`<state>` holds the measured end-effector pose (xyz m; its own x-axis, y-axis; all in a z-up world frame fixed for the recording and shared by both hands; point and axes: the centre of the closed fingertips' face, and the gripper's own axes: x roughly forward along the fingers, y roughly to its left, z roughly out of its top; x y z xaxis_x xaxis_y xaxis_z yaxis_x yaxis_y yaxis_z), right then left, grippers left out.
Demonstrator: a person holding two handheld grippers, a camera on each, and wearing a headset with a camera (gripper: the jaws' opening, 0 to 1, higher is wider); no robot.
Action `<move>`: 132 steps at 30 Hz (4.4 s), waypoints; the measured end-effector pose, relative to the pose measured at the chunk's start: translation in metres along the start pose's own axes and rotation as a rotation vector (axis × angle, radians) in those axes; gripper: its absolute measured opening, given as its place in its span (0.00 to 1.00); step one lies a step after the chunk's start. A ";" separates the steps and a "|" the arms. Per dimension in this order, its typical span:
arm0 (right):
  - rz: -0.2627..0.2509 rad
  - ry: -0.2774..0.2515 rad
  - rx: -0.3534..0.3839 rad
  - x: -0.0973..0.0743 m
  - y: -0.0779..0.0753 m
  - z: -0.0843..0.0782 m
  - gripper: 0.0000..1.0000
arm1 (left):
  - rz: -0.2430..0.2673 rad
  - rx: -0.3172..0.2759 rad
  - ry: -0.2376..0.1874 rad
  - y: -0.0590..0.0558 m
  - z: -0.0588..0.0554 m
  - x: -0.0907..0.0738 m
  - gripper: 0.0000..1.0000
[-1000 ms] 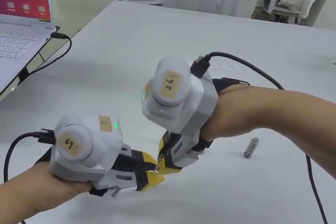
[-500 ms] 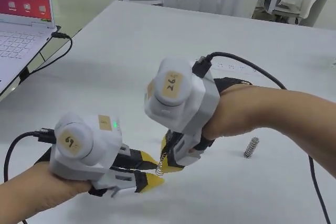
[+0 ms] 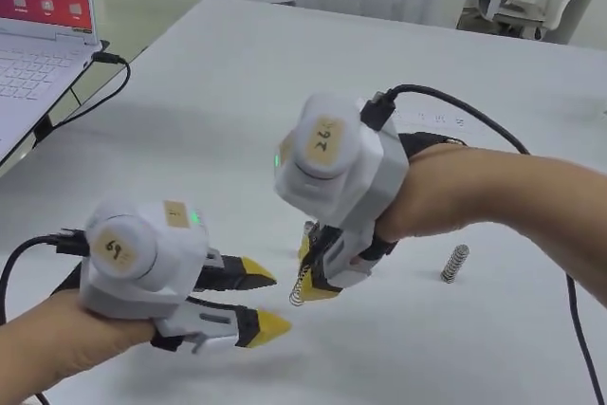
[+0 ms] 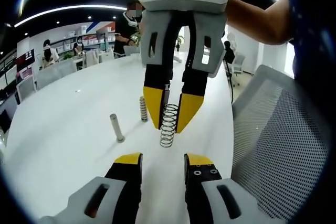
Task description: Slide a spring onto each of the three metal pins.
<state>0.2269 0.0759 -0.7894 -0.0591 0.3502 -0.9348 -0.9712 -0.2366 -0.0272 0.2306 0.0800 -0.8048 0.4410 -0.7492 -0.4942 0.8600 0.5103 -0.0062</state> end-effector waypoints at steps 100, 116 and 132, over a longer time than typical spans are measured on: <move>-0.106 0.043 0.085 -0.006 -0.088 -0.013 0.09 | 0.012 -0.068 -0.071 -0.005 -0.002 -0.004 0.62; -0.064 0.084 0.097 0.014 -0.083 -0.017 0.09 | 0.011 -0.069 -0.070 -0.005 -0.002 -0.004 0.61; -0.017 0.108 0.103 0.035 -0.073 -0.023 0.09 | 0.013 -0.070 -0.067 -0.006 -0.003 -0.005 0.60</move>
<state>0.3015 0.0846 -0.8285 -0.0227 0.2528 -0.9673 -0.9907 -0.1352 -0.0121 0.2227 0.0823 -0.8050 0.4701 -0.7677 -0.4354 0.8350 0.5468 -0.0625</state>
